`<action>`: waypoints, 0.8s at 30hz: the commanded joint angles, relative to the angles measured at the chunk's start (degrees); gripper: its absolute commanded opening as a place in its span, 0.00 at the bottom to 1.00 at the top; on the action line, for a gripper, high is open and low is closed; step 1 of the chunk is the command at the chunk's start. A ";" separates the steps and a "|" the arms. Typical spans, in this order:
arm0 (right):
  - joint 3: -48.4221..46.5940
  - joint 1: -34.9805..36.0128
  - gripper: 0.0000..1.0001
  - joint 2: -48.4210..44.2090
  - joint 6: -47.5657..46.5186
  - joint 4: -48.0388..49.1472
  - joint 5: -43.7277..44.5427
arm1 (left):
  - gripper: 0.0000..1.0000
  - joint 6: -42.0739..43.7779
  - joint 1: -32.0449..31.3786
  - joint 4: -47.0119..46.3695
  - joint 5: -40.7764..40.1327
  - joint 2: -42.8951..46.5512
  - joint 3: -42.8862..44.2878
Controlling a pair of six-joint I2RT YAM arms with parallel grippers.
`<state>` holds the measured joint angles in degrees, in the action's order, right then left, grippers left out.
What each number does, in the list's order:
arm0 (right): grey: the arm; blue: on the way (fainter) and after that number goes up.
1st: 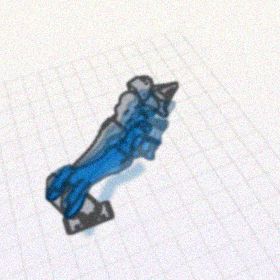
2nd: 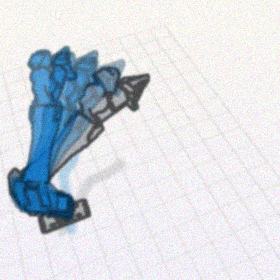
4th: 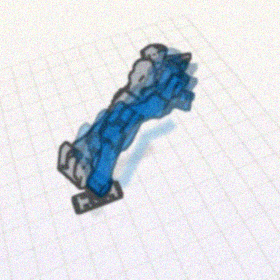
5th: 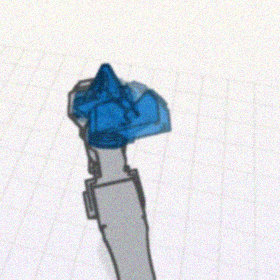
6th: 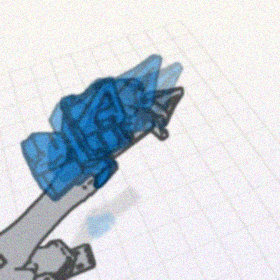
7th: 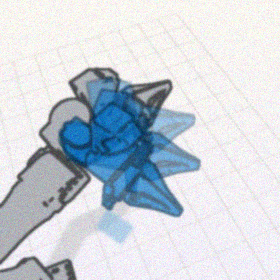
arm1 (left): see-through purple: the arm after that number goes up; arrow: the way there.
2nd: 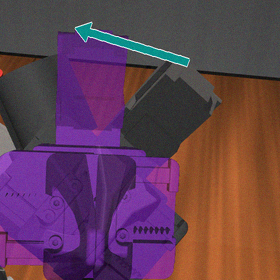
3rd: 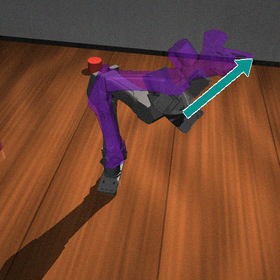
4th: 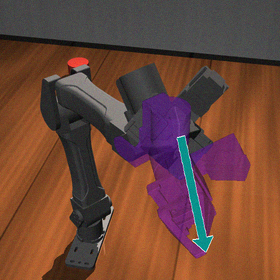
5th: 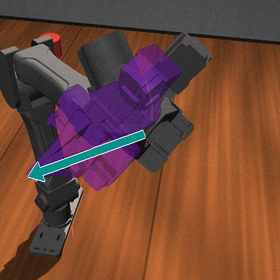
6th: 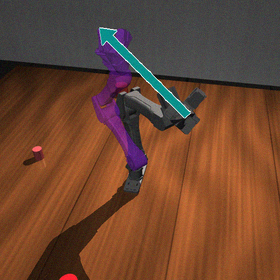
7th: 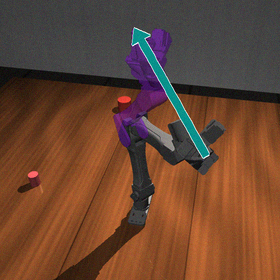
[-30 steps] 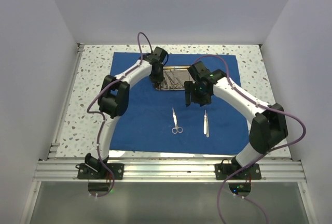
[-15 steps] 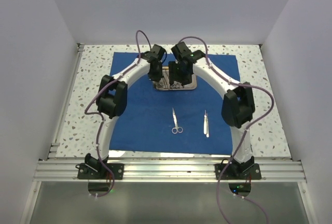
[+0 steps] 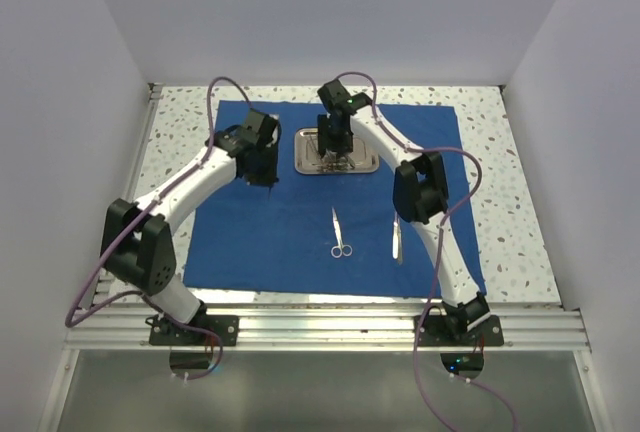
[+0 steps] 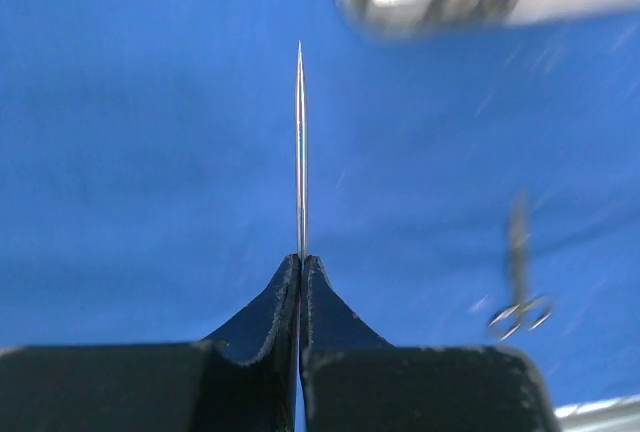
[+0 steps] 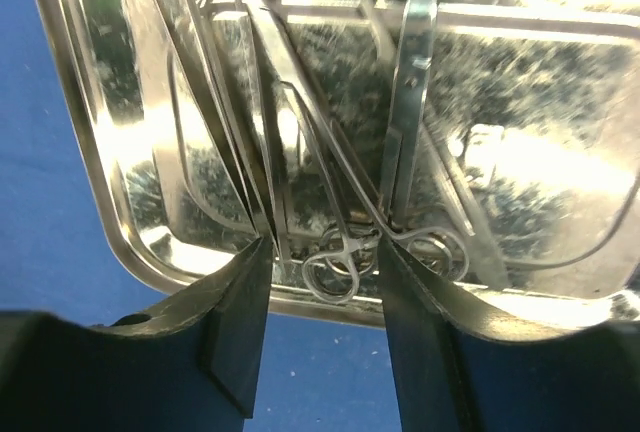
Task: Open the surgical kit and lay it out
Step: Pick up the medical item from the container, then place the medical item in the surgical kit.
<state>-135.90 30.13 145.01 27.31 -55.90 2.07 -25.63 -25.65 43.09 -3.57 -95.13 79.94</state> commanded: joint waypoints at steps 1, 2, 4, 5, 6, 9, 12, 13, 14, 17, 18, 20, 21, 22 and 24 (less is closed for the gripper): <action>-3.76 -1.21 0.50 1.15 -0.94 -0.09 1.19 | 0.00 2.25 -0.54 1.55 0.06 5.81 -9.44; -4.11 -1.30 0.48 1.94 -0.86 0.09 1.10 | 0.00 2.34 -0.54 2.34 -0.99 6.97 -11.11; -4.64 -1.65 0.43 2.64 -0.86 0.18 1.45 | 0.00 2.08 -0.54 2.87 -1.78 9.52 -15.77; -4.73 -1.57 0.40 3.34 -0.94 0.26 1.62 | 0.00 1.99 -0.54 2.88 -2.40 10.14 -17.26; -4.73 -1.57 0.38 3.61 -0.77 0.26 1.80 | 0.00 1.46 -0.54 2.70 -2.32 11.10 -20.32; -4.20 -1.48 0.36 4.75 -1.03 -0.79 3.29 | 0.00 0.49 -0.54 1.39 -1.26 11.72 -25.78; -2.54 -1.13 0.35 5.37 -1.56 -1.32 4.52 | 0.00 -0.04 -0.63 1.11 -1.17 10.50 -27.39; -1.84 -0.95 0.34 5.46 -1.65 -1.67 4.79 | 0.00 -0.47 -0.63 1.29 -1.69 10.23 -27.47; -1.83 -0.78 0.34 5.81 -1.65 -1.84 5.05 | 0.00 -0.82 -0.63 1.03 -1.70 9.79 -27.47; -2.00 -0.07 0.33 6.69 -2.52 -2.90 6.28 | 0.00 -0.92 -0.63 0.59 -0.48 5.15 -28.08; -1.92 0.36 0.32 6.78 -2.70 -3.07 6.46 | 0.00 -1.09 -0.63 0.68 -0.30 1.83 -28.00; -0.87 0.89 0.29 6.95 -2.88 -3.51 6.81 | 0.00 -1.00 -0.63 -0.20 0.75 -1.27 -28.00; -0.51 1.33 0.29 7.04 -2.88 -3.69 7.07 | 0.05 -0.83 -0.63 -0.64 1.37 -3.81 -28.00; 0.10 1.42 0.27 7.39 -2.88 -3.95 7.16 | 0.11 -0.74 -0.63 -1.68 2.07 -4.79 -28.09; 0.54 1.69 0.25 8.01 -2.96 -5.01 7.42 | 0.52 -0.74 -0.63 -2.31 3.04 -6.64 -28.09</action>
<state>-138.69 30.89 147.76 25.08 -55.94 8.80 -25.28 -26.09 46.39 -3.90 -95.61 54.78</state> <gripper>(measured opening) 0.258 0.286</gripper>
